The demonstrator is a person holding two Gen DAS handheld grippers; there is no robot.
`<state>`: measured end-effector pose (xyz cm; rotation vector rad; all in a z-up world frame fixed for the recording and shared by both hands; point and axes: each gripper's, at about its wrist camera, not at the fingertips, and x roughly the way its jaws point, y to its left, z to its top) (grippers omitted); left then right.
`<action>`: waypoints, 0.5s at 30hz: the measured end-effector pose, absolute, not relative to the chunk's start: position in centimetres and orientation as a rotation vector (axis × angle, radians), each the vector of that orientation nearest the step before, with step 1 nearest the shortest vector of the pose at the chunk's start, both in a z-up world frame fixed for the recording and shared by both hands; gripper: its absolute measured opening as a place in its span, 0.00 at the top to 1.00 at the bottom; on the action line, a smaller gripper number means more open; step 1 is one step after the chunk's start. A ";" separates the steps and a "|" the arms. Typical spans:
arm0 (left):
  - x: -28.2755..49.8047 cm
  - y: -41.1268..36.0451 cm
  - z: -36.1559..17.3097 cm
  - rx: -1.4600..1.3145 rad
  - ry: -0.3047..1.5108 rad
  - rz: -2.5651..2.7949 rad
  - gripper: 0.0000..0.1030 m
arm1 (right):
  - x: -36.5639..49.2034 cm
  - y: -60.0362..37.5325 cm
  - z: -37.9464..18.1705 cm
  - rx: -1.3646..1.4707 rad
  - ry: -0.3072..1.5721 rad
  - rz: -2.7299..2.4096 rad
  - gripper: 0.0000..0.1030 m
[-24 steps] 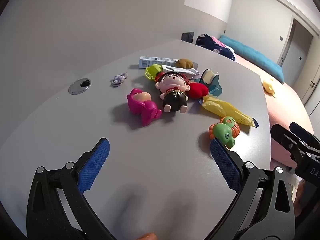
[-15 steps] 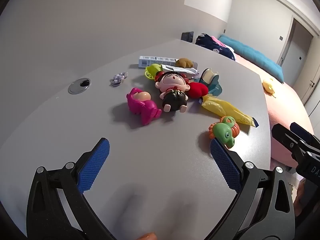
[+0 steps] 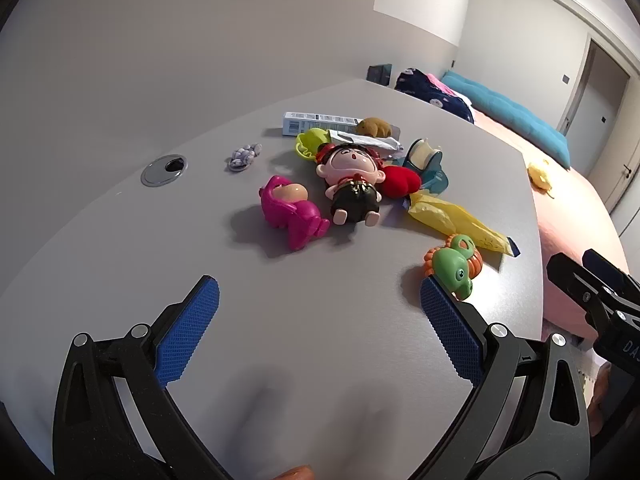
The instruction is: Collect trash
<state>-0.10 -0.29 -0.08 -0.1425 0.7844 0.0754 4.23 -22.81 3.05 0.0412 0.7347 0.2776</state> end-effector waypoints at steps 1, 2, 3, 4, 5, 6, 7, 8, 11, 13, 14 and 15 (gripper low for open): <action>0.5 0.2 -0.4 -0.140 0.785 0.077 0.06 | 4.3 -22.9 2.8 0.041 0.734 0.277 0.02; 0.6 0.3 -0.4 -0.141 0.785 0.077 0.06 | 4.3 -22.9 2.8 0.041 0.734 0.278 0.02; 0.6 0.3 -0.4 -0.142 0.785 0.076 0.06 | 4.3 -22.9 2.8 0.041 0.735 0.278 0.02; 0.5 0.2 -0.3 -0.140 0.785 0.075 0.06 | 4.3 -22.8 2.8 0.042 0.735 0.277 0.02; 0.6 0.2 -0.4 -0.138 0.785 0.075 0.06 | 4.3 -22.8 2.8 0.042 0.734 0.278 0.02; 0.7 0.2 -0.4 -0.137 0.785 0.075 0.06 | 4.1 -22.7 2.9 0.040 0.733 0.278 0.02; 0.7 0.2 -0.4 -0.136 0.785 0.075 0.06 | 3.9 -22.7 3.0 0.039 0.732 0.278 0.02; 0.7 0.2 -0.5 -0.135 0.784 0.074 0.06 | 3.9 -22.7 3.0 0.040 0.733 0.278 0.02; 0.9 0.2 -0.6 -0.134 0.785 0.073 0.06 | 3.9 -22.7 3.0 0.041 0.733 0.279 0.02; 0.9 0.3 -0.6 -0.136 0.785 0.071 0.06 | 4.0 -22.7 3.0 0.041 0.733 0.278 0.02; 0.5 0.3 -0.4 -0.142 0.786 0.076 0.06 | 4.0 -22.7 2.9 0.040 0.732 0.277 0.02; 0.5 0.3 -0.4 -0.142 0.785 0.076 0.06 | 4.0 -22.7 2.9 0.041 0.733 0.278 0.02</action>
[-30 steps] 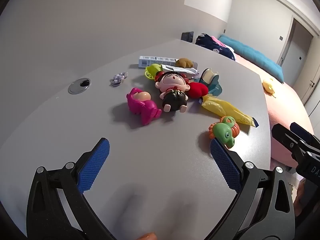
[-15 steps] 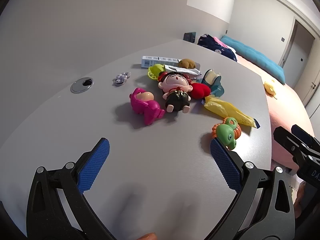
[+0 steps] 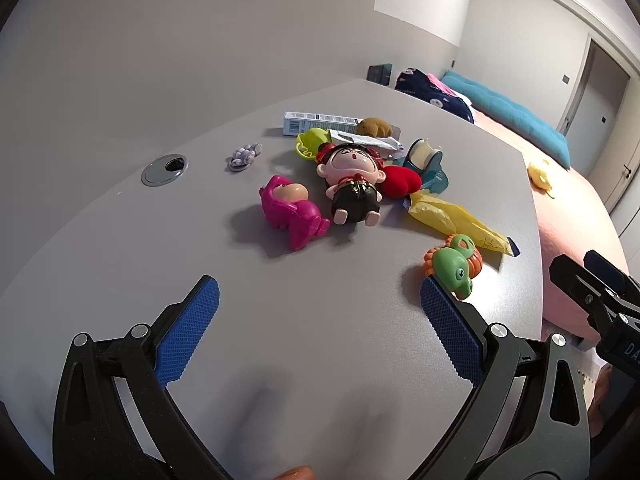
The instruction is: Collect trash
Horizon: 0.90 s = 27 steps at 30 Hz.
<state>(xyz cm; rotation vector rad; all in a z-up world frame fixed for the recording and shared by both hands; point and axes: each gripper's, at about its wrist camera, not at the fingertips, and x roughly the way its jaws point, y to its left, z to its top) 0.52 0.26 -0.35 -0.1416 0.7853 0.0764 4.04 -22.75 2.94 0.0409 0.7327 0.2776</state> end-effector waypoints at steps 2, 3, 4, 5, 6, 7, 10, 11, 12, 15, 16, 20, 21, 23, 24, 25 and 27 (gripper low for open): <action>0.5 0.3 -0.4 -0.141 0.785 0.076 0.06 | 4.0 -22.7 2.9 0.043 0.732 0.279 0.02; 0.5 0.3 -0.4 -0.142 0.785 0.076 0.06 | 4.0 -22.7 3.0 0.042 0.733 0.278 0.02; 0.1 0.4 -0.2 -0.141 0.784 0.075 0.06 | 4.0 -22.8 3.0 0.041 0.733 0.278 0.02; 0.1 0.5 -0.2 -0.141 0.783 0.076 0.06 | 4.0 -22.7 3.0 0.041 0.733 0.278 0.02; 0.1 0.5 -0.2 -0.141 0.784 0.074 0.06 | 4.0 -22.8 3.0 0.043 0.733 0.279 0.02; 0.2 0.5 -0.2 -0.142 0.785 0.072 0.06 | 4.0 -22.8 3.0 0.042 0.733 0.279 0.02; 0.1 0.5 -0.2 -0.141 0.785 0.073 0.06 | 3.9 -22.8 3.0 0.041 0.733 0.280 0.02; 0.0 0.5 -0.1 -0.140 0.785 0.073 0.06 | 3.9 -22.8 3.0 0.042 0.733 0.280 0.02; -0.1 0.5 0.0 -0.140 0.785 0.074 0.06 | 3.9 -22.8 3.0 0.042 0.732 0.281 0.02; -0.1 0.4 0.0 -0.138 0.786 0.073 0.06 | 3.7 -22.7 3.2 0.040 0.730 0.282 0.02; -0.1 0.3 0.0 -0.136 0.786 0.073 0.06 | 3.7 -22.7 3.2 0.040 0.731 0.282 0.02; -0.1 0.2 -0.1 -0.135 0.789 0.072 0.06 | 3.8 -22.8 3.1 0.040 0.736 0.279 0.02; -0.1 0.2 -0.1 -0.135 0.789 0.074 0.06 | 3.8 -22.8 3.1 0.040 0.737 0.279 0.02; -0.1 0.2 -0.2 -0.135 0.791 0.072 0.06 | 3.9 -22.8 3.1 0.040 0.737 0.280 0.02; -0.1 0.1 -0.2 -0.135 0.792 0.072 0.06 | 3.9 -22.8 3.1 0.040 0.737 0.280 0.02; -0.1 0.1 -0.3 -0.134 0.793 0.073 0.06 | 3.9 -22.9 3.1 0.039 0.737 0.280 0.02; 0.0 0.1 -0.3 -0.135 0.795 0.072 0.06 | 3.9 -22.9 3.1 0.040 0.737 0.280 0.02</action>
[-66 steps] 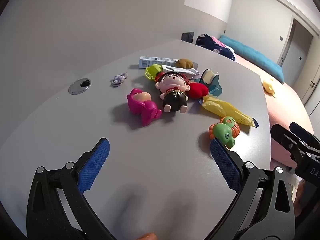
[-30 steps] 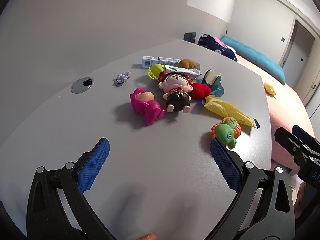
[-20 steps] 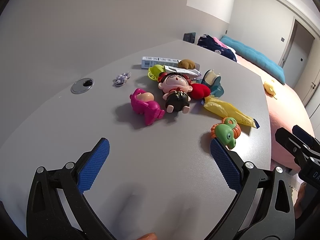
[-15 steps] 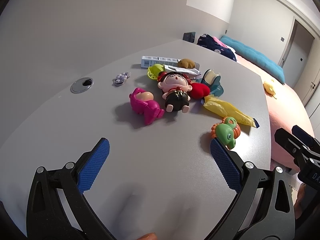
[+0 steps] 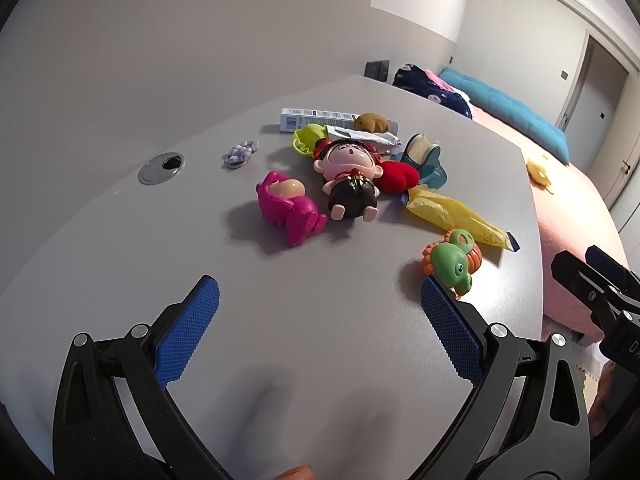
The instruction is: Collect trash
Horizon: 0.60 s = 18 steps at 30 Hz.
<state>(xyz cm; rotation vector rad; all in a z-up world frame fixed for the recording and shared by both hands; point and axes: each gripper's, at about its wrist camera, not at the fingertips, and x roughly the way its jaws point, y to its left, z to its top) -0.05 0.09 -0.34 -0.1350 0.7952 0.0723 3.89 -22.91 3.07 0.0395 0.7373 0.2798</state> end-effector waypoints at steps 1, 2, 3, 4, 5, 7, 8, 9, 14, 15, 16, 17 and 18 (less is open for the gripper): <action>0.0 0.1 -0.3 -0.135 0.795 0.073 0.06 | 3.9 -22.9 3.1 0.040 0.737 0.279 0.02; -0.1 0.1 -0.4 -0.135 0.795 0.072 0.06 | 3.9 -22.9 3.1 0.040 0.737 0.279 0.02; -0.1 0.1 -0.4 -0.135 0.795 0.072 0.06 | 3.9 -22.9 3.1 0.040 0.737 0.280 0.02; -0.1 0.0 -0.4 -0.135 0.796 0.072 0.06 | 3.9 -22.9 3.0 0.040 0.736 0.279 0.02; 0.0 0.0 -0.4 -0.134 0.797 0.073 0.06 | 3.8 -22.9 3.1 0.041 0.737 0.278 0.02; -0.1 0.0 -0.5 -0.133 0.797 0.073 0.06 | 3.8 -22.9 3.1 0.041 0.738 0.281 0.02; 0.0 0.0 -0.5 -0.134 0.798 0.073 0.06 | 3.8 -22.9 3.1 0.041 0.737 0.280 0.02; 0.0 0.0 -0.5 -0.134 0.798 0.073 0.06 | 3.8 -22.9 3.1 0.039 0.737 0.280 0.02; 0.0 0.0 -0.5 -0.135 0.798 0.072 0.06 | 3.8 -22.9 2.9 0.038 0.741 0.282 0.02; 0.0 0.1 -0.5 -0.134 0.798 0.074 0.06 | 3.8 -22.9 2.9 0.037 0.743 0.284 0.02; 0.0 0.1 -0.5 -0.134 0.800 0.073 0.06 | 3.8 -22.9 2.8 0.037 0.745 0.285 0.02; 0.0 0.1 -0.5 -0.134 0.800 0.073 0.06 | 3.9 -22.9 2.8 0.036 0.746 0.285 0.02; 0.0 0.1 -0.6 -0.136 0.803 0.074 0.06 | 3.9 -22.9 2.7 0.036 0.749 0.285 0.02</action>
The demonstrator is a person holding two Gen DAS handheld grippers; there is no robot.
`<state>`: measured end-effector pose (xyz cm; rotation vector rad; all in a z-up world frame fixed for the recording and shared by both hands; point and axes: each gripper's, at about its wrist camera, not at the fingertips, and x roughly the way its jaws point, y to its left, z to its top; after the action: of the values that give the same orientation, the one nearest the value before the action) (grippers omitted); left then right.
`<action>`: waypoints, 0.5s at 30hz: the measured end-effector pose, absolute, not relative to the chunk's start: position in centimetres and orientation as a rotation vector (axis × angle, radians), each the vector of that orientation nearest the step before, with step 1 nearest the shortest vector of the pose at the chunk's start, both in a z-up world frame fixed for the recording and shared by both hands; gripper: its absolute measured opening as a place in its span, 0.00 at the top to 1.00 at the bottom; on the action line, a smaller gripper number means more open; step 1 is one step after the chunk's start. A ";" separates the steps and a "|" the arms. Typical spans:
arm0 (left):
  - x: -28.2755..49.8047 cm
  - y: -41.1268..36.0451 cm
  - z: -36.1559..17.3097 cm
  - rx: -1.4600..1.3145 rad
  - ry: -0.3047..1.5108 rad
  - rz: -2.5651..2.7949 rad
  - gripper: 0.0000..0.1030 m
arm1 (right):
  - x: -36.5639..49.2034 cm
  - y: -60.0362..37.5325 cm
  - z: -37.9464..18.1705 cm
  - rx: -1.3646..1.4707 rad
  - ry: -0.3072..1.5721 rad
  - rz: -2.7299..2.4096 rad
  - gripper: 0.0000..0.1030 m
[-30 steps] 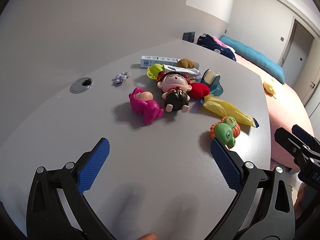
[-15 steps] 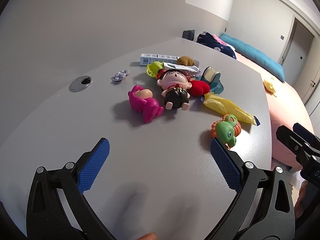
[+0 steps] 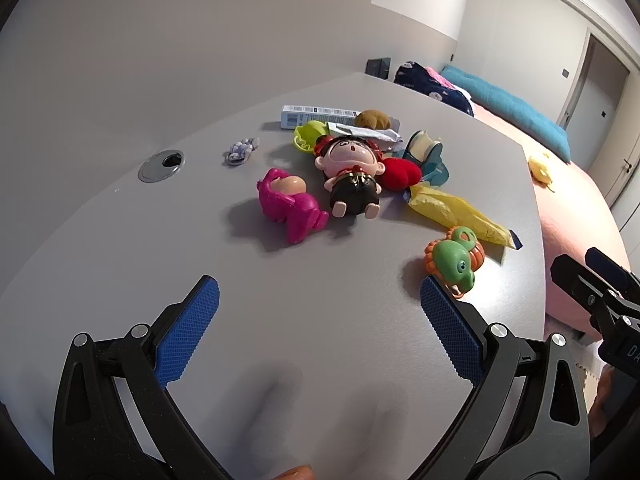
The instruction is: Collect trash
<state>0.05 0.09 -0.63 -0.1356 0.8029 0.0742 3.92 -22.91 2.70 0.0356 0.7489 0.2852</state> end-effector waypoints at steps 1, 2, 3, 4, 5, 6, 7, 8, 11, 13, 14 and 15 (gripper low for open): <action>0.0 0.1 -0.7 -0.137 0.805 0.075 0.06 | 4.0 -22.9 2.6 0.036 0.752 0.287 0.02; 0.1 0.1 -0.8 -0.138 0.807 0.076 0.06 | 4.1 -22.8 2.6 0.037 0.756 0.291 0.02; 0.1 0.2 -0.9 -0.137 0.810 0.078 0.06 | 4.3 -22.7 2.5 0.037 0.759 0.295 0.02; 0.1 0.2 -1.0 -0.136 0.811 0.081 0.06 | 4.4 -22.7 2.4 0.036 0.762 0.299 0.02; 0.2 0.3 -1.0 -0.136 0.814 0.084 0.06 | 4.5 -22.6 2.3 0.038 0.767 0.308 0.02; 0.2 0.4 -1.1 -0.136 0.817 0.086 0.06 | 4.6 -22.5 2.2 0.042 0.773 0.319 0.02; 0.2 0.4 -1.1 -0.137 0.819 0.089 0.06 | 4.9 -22.4 2.1 0.051 0.781 0.333 0.02; 0.4 0.5 -1.2 -0.137 0.825 0.095 0.06 | 5.0 -22.3 2.0 0.056 0.786 0.337 0.02; 0.6 0.9 -1.4 -0.142 0.840 0.111 0.06 | 5.6 -21.7 1.4 0.069 0.809 0.369 0.02; 0.8 1.3 -1.6 -0.153 0.845 0.122 0.06 | 5.9 -21.4 1.2 0.070 0.819 0.385 0.02; 0.9 1.5 -1.7 -0.157 0.848 0.124 0.06 | 6.0 -21.1 1.0 0.072 0.826 0.396 0.02; 1.0 1.7 -1.7 -0.159 0.852 0.127 0.06 | 6.2 -20.9 0.9 0.076 0.833 0.407 0.02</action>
<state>1.04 1.68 -1.74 -0.1592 0.8523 0.1274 6.24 -20.89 0.87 0.0760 0.8331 0.4072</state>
